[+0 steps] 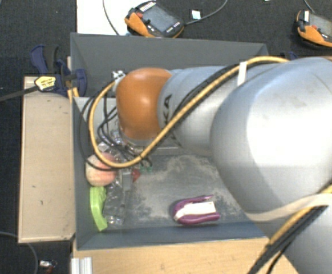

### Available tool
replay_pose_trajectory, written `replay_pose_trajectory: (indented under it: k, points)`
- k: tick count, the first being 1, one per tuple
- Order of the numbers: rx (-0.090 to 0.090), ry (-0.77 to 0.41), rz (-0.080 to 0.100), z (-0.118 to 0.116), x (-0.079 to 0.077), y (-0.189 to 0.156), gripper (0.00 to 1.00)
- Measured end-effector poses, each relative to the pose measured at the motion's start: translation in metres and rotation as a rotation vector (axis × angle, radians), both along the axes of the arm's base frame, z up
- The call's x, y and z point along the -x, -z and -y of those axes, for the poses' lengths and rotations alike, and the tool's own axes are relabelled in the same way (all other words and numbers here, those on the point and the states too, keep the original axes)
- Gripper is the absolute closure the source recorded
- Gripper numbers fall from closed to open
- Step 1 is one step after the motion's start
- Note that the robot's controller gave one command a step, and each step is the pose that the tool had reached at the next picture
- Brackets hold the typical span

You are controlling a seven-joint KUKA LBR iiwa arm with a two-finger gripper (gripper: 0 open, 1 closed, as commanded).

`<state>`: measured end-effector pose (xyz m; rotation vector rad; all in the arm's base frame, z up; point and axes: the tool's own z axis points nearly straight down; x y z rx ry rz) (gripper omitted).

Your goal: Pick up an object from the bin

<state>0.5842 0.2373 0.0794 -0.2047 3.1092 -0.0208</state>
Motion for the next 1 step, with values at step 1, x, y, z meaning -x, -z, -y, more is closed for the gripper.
replay_pose_trajectory:
  k: [1]
  points:
    - [-0.019,-0.009,0.019,0.0081,0.0129,-0.0126,0.00]
